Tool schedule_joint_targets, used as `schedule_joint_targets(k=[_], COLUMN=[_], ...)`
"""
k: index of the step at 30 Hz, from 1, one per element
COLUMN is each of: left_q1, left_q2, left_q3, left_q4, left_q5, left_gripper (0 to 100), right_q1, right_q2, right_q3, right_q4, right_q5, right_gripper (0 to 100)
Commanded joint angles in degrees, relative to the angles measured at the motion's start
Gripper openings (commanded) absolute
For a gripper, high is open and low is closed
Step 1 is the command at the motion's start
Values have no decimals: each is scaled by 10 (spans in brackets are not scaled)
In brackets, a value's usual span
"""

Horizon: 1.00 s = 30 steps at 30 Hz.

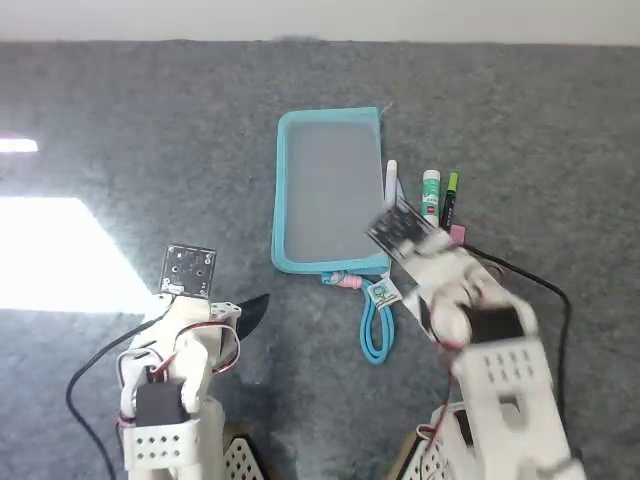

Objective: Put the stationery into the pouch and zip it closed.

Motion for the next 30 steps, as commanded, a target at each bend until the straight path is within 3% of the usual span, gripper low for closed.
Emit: schedule_joint_targets(k=[1, 10, 30], left_q1=[-4, -4, -4], left_q2=[-12, -12, -12], left_q3=[-3, -3, -3], left_q4=[3, 4, 25], left_q5=[4, 4, 4], left_gripper=[383, 383, 383], right_q1=[-10, -95, -91], right_q2=[107, 219, 354], right_q3=[-37, -15, -16], right_q4=[-100, -228, -372], right_q5=[-43, -65, -63], right_gripper=[210, 246, 240])
